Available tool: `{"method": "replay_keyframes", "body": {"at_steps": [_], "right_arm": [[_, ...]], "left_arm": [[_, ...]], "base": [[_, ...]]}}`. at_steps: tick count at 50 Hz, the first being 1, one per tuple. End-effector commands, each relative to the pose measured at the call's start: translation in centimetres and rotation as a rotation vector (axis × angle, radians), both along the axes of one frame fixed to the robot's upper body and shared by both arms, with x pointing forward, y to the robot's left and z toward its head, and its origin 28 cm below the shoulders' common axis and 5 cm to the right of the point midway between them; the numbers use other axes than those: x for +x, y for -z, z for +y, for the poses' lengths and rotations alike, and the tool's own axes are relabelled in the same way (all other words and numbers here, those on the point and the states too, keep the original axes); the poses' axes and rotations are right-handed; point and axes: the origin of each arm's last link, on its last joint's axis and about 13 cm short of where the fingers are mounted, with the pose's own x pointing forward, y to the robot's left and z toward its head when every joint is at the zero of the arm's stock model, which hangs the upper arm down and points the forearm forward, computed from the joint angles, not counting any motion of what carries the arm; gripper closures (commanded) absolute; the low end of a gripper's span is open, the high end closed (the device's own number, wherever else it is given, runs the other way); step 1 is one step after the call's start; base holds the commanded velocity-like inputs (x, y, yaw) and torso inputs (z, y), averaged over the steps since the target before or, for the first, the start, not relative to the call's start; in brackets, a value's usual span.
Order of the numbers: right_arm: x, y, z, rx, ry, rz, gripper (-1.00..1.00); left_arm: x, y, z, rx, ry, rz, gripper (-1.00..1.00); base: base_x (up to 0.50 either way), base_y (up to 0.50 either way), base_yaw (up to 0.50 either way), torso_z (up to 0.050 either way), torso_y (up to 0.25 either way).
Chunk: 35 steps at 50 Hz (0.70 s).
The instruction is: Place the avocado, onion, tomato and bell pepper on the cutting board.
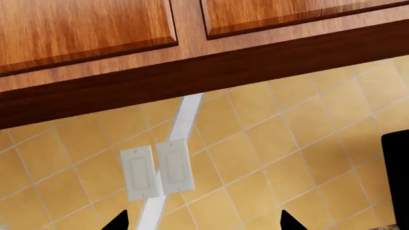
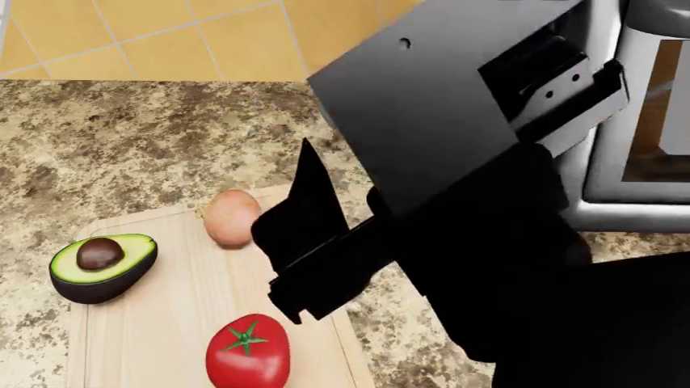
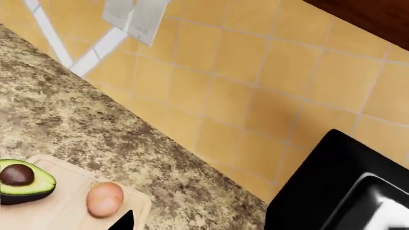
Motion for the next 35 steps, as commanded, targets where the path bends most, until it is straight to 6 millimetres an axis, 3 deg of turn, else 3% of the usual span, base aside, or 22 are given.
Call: {"method": "replay_keyframes", "body": {"at_steps": [1,10,35], "right_arm": [[-2.5,-0.3,-0.5,0.137,0.138,-0.123,-1.0],[-2.7,0.2,-0.5,0.131,0.166,-0.155,-1.0],[-2.9,0.5,-0.4,0.124,0.15,-0.184,-1.0]], "left_arm": [[-1.6,0.8,-0.3,-0.005,0.01,0.015,-1.0],[-3.2,1.1,-0.6,-0.021,0.035,0.001,-1.0],[-3.6,1.3,-0.7,-0.021,0.045,0.009,-1.0]], "base": [[0.0,0.0,0.0,0.0,0.0],[0.0,0.0,0.0,0.0,0.0],[0.0,0.21,0.0,0.0,0.0]]}}
